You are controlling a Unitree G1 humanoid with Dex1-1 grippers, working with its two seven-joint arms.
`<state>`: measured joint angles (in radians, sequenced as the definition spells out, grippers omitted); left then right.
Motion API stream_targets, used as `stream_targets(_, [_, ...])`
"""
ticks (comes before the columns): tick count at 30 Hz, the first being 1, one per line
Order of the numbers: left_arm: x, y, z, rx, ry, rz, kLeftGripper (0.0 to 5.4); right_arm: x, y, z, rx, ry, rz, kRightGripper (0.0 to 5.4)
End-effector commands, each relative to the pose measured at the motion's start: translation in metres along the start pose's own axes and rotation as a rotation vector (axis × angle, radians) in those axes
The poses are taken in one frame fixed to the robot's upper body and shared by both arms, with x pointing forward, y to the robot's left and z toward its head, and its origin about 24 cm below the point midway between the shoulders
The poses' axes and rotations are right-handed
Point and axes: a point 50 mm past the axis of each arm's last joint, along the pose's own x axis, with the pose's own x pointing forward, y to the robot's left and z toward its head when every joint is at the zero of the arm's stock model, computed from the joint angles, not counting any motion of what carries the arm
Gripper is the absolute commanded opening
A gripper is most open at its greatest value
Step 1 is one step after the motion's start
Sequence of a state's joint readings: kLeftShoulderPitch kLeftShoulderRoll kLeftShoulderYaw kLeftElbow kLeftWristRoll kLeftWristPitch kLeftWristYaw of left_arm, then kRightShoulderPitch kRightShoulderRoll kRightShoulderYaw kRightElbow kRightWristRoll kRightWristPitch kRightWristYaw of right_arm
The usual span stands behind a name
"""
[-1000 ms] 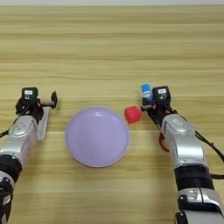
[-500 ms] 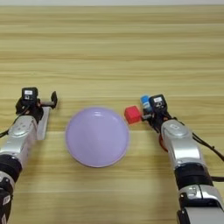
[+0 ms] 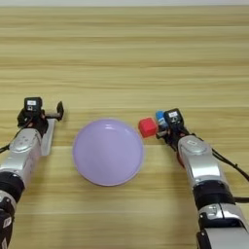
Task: Move the objects on the table
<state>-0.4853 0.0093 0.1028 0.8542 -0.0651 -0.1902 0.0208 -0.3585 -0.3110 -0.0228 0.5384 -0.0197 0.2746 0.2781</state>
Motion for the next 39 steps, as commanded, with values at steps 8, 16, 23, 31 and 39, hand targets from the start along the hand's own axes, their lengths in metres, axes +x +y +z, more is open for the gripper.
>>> stream_targets(8, [-0.001,0.0,-0.003,0.004,0.017,-0.001,5.4,0.002,-0.002,0.009,-0.004,-0.028,-0.002,2.99])
stream_targets(16, [-0.001,0.0,-0.003,0.005,0.018,-0.001,5.4,0.001,-0.004,0.016,0.035,-0.08,-0.024,3.84])
stream_targets(23, [-0.001,0.0,-0.004,0.008,0.019,-0.001,5.4,0.0,-0.013,0.025,0.085,-0.153,-0.081,4.59])
stream_targets(31, [-0.001,0.001,-0.006,0.032,0.032,0.001,5.4,-0.001,-0.017,0.032,0.125,-0.212,-0.111,5.35])
stream_targets(39, [-0.002,0.003,-0.012,0.086,0.076,0.0,5.4,-0.002,-0.018,0.034,0.137,-0.236,-0.121,5.35])
